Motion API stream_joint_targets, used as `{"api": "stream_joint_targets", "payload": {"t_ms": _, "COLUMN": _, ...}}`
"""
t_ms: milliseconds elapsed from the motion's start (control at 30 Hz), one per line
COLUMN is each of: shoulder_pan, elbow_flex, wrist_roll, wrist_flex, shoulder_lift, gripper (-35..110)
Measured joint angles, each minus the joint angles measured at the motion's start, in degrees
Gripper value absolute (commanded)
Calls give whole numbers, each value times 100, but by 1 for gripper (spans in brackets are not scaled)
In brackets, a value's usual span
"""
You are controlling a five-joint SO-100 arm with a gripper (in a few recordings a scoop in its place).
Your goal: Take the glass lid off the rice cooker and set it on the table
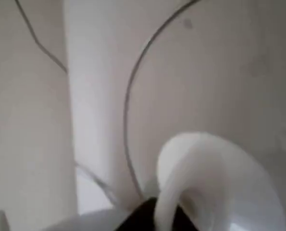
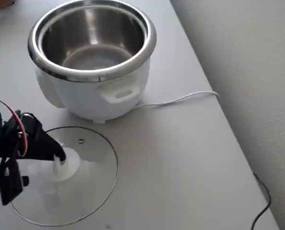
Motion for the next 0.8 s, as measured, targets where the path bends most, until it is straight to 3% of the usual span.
{"api": "stream_joint_targets", "payload": {"t_ms": 233, "shoulder_pan": 35, "elbow_flex": 0, "wrist_roll": 0, "wrist_flex": -923, "shoulder_lift": -703, "gripper": 2}}
{"api": "stream_joint_targets", "payload": {"t_ms": 400, "shoulder_pan": 35, "elbow_flex": 35, "wrist_roll": 18, "wrist_flex": -1397, "shoulder_lift": -1310, "gripper": 29}}
{"api": "stream_joint_targets", "payload": {"t_ms": 600, "shoulder_pan": 62, "elbow_flex": 97, "wrist_roll": 18, "wrist_flex": -2083, "shoulder_lift": -1679, "gripper": 34}}
{"api": "stream_joint_targets", "payload": {"t_ms": 800, "shoulder_pan": 185, "elbow_flex": 105, "wrist_roll": 0, "wrist_flex": -1723, "shoulder_lift": -1670, "gripper": 33}}
